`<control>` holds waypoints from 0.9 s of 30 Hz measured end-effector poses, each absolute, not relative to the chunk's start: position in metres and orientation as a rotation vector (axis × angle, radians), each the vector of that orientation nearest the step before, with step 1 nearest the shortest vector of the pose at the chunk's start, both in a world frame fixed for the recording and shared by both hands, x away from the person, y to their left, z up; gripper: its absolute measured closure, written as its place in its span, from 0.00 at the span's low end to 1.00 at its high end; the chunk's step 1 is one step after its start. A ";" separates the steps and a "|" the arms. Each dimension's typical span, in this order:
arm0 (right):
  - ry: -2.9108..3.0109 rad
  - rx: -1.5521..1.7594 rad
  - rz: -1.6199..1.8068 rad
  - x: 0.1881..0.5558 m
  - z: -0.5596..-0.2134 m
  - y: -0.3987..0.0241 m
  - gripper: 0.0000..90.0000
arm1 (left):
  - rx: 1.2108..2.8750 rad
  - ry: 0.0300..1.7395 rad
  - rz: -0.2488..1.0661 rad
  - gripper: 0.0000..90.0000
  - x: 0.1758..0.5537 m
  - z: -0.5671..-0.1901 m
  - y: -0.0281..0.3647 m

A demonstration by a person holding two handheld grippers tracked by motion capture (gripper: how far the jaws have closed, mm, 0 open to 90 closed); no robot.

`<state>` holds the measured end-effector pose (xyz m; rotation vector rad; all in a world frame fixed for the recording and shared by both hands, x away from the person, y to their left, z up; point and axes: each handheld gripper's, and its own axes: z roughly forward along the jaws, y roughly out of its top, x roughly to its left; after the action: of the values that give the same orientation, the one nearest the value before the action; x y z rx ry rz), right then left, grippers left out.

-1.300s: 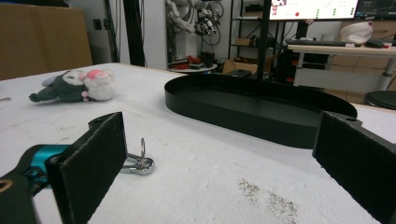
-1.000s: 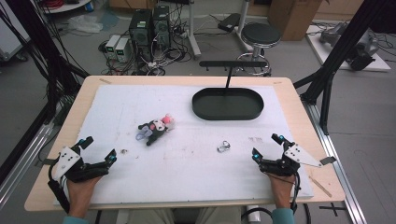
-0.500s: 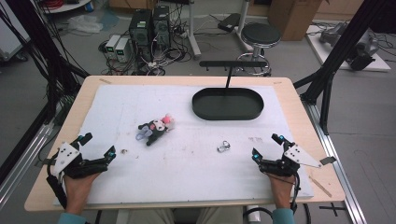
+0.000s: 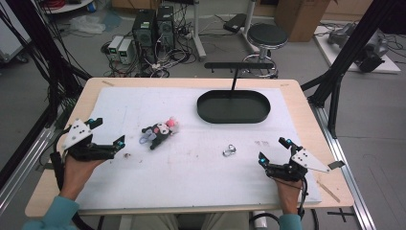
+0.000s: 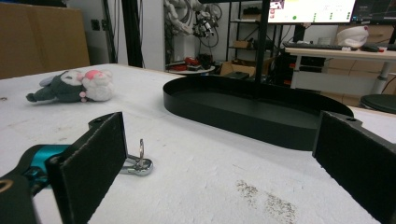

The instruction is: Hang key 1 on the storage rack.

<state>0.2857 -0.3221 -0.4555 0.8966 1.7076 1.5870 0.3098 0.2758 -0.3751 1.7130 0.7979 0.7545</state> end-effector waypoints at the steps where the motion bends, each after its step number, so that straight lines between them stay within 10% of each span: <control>1: 1.708 0.899 1.588 0.285 -0.455 -0.322 0.03 | 1.723 0.792 0.745 0.02 0.314 -0.371 0.274; 27: 1.706 0.889 1.592 0.286 -0.456 -0.323 0.03 | 2.061 0.684 0.514 0.02 0.393 -0.344 0.207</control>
<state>0.2862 -0.3229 -0.4556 0.8894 1.7058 1.5925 0.3926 0.2067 -0.3440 2.0608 0.6836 0.5136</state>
